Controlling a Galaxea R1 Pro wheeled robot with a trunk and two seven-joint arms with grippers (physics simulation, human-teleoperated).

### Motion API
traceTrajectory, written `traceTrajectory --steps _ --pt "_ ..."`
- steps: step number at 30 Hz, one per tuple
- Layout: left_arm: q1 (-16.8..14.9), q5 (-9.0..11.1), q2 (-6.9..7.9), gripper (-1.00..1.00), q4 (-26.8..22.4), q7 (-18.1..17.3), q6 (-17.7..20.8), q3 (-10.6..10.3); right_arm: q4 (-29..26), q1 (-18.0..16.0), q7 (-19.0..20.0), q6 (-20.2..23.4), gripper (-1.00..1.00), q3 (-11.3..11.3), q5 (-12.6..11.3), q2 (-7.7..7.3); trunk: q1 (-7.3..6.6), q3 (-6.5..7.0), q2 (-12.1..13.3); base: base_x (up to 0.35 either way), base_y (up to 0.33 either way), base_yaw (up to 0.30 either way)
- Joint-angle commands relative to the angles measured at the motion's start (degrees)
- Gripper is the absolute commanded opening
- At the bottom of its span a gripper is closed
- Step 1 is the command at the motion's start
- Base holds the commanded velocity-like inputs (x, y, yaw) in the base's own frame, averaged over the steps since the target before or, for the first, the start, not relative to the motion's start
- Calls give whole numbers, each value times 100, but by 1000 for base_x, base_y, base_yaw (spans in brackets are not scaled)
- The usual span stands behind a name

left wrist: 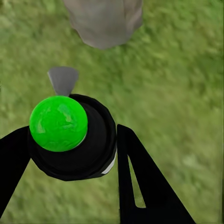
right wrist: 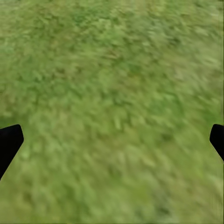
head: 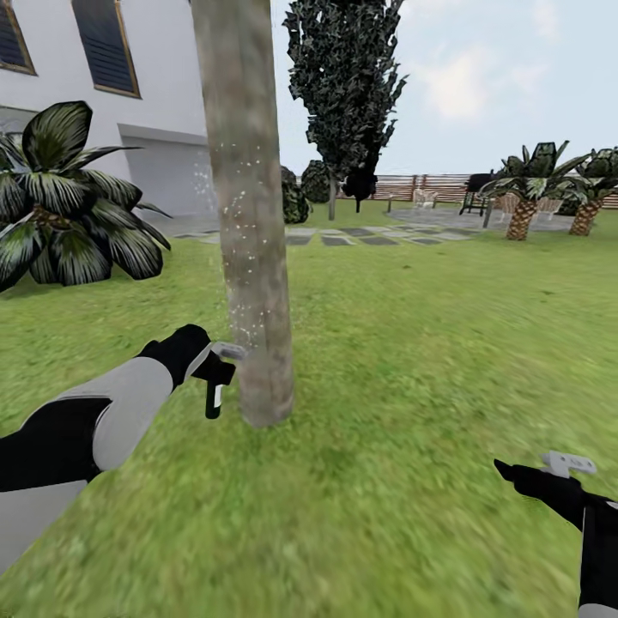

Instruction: In the garden, pick up the pesticide atomizer on the floor and spray pesticide onto both trees until each tree trunk is fully covered.

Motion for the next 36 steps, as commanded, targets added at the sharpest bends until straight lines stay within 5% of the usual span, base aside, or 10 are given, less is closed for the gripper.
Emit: traceTrajectory --steps 1,9,25,36 --pt "0 -2 0 -100 0 1 0 -2 -2 -3 0 0 100 -1 1 0 0 0 0 135 -319 255" --pt "0 -2 0 -100 0 -2 0 -2 0 -2 0 0 100 0 1 0 0 0 0 140 -317 233" --pt "0 -2 0 -100 0 3 0 -2 0 0 1 0 100 1 5 0 0 0 0 48 -318 22" --pt "0 -2 -6 -100 0 15 0 -4 0 2 0 0 100 2 7 0 0 0 0 5 -322 238"
